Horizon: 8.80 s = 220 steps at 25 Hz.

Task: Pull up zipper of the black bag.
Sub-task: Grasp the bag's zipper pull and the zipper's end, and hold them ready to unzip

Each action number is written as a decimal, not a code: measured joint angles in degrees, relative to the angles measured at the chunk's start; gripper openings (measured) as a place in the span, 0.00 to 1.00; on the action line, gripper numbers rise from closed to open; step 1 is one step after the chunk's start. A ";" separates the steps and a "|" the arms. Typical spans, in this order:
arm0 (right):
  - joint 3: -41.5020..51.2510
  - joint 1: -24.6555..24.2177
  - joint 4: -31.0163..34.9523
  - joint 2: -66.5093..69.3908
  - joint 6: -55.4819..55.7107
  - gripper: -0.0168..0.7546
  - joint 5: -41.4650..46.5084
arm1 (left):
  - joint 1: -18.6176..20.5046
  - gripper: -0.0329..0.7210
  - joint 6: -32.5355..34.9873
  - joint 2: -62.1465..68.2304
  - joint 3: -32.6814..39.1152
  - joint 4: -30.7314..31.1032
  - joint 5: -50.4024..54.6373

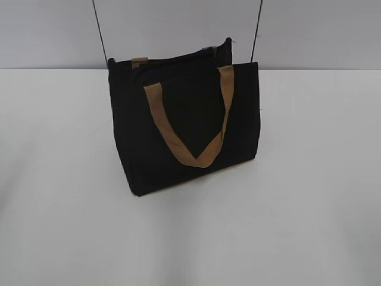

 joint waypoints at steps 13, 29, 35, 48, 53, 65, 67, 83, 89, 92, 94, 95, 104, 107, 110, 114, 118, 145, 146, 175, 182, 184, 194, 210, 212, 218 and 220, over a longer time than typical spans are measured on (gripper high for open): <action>0.00 0.00 0.00 0.00 0.00 0.63 0.00 | -4.46 0.67 -13.30 25.80 9.87 12.89 -36.75; 0.00 0.00 0.03 0.00 0.00 0.63 0.00 | -6.04 0.67 -14.44 68.08 12.47 30.41 -71.91; 0.00 0.00 0.03 0.00 0.00 0.63 0.00 | -6.04 0.67 -14.73 78.13 8.64 37.99 -72.09; 0.00 0.00 0.14 0.00 0.00 0.63 0.00 | -11.32 0.67 -17.41 89.62 -5.52 43.63 -72.24; 0.00 0.00 0.17 0.00 0.00 0.63 0.00 | -13.48 0.66 -18.33 92.05 -9.20 41.62 -72.24; 0.00 0.00 0.21 0.00 0.00 0.63 0.00 | -14.88 0.55 -18.80 95.75 -13.54 36.55 -72.15; 0.00 0.00 0.21 0.00 0.00 0.63 0.00 | -14.88 0.50 -18.80 95.88 -13.54 36.44 -72.09; 0.00 0.00 0.91 0.00 0.00 0.63 0.00 | -14.88 0.07 -18.84 92.92 -12.04 36.86 -69.84; 0.00 0.00 4.43 0.00 0.03 0.63 -0.06 | -14.63 0.07 -18.63 85.34 -9.01 36.85 -66.28; 0.00 0.00 4.81 0.00 0.03 0.63 -0.06 | -14.63 0.07 -18.45 80.21 -7.50 37.05 -61.74; 0.00 0.00 5.25 0.73 0.03 0.63 -0.06 | -14.63 0.07 -18.18 76.18 -6.64 37.22 -57.42; 0.00 0.00 5.55 1.56 0.03 0.63 -0.13 | -14.63 0.07 -18.05 73.85 -6.37 37.38 -55.05; -0.05 0.00 7.91 5.50 0.03 0.63 -2.23 | -14.63 0.07 -18.77 56.31 -6.05 39.92 -39.74; -0.42 0.00 8.25 5.78 0.03 0.63 -3.79 | -14.63 0.07 -20.19 51.32 -6.05 41.67 -36.29; -0.63 0.00 8.66 7.64 -0.30 0.63 -4.52 | -14.63 0.07 -21.05 47.30 -6.03 42.21 -34.77; -1.65 0.00 10.82 12.43 -4.70 0.63 -5.05 | -14.69 0.07 -22.74 43.52 -6.03 42.43 -33.82; -4.33 0.00 15.24 18.90 -12.10 0.63 -7.16 | -14.69 0.07 -24.16 41.46 -5.99 42.84 -33.52; -24.94 26.87 47.12 75.93 -53.34 0.63 -32.98 | -14.69 0.07 -24.89 49.86 -6.04 37.46 -47.08; -26.68 28.34 47.13 78.25 -53.75 0.63 -33.82 | -14.69 0.07 -24.89 50.01 -6.04 37.39 -47.78; -46.57 41.31 47.97 104.55 -63.81 0.63 -44.12 | -14.69 0.07 -24.89 50.13 -6.08 37.16 -48.10; -46.57 41.88 48.60 104.69 -63.88 0.53 -44.12 | -14.69 0.07 -24.89 50.13 -6.08 37.16 -48.10; -46.57 41.88 48.65 104.69 -63.88 0.51 -43.91 | -14.69 0.07 -24.89 50.13 -6.08 37.11 -48.10; -46.57 41.88 48.81 104.69 -63.88 0.33 -43.53 | -14.69 0.07 -24.89 50.13 -6.08 36.46 -48.10; -46.57 41.88 49.05 104.69 -61.67 0.08 -45.93 | -14.69 0.07 -24.89 50.13 -6.08 35.48 -48.04; -46.57 41.88 49.09 104.69 -61.17 0.05 -46.57 | -14.69 0.07 -24.89 50.13 -6.08 35.48 -47.98; -46.57 41.88 49.11 104.69 -59.81 0.01 -46.76 | -14.69 0.07 -24.89 50.13 -6.08 35.22 -47.72; -46.57 41.81 49.16 104.69 -59.23 0.00 -46.84 | -14.69 0.07 -24.89 50.13 -6.08 35.17 -47.68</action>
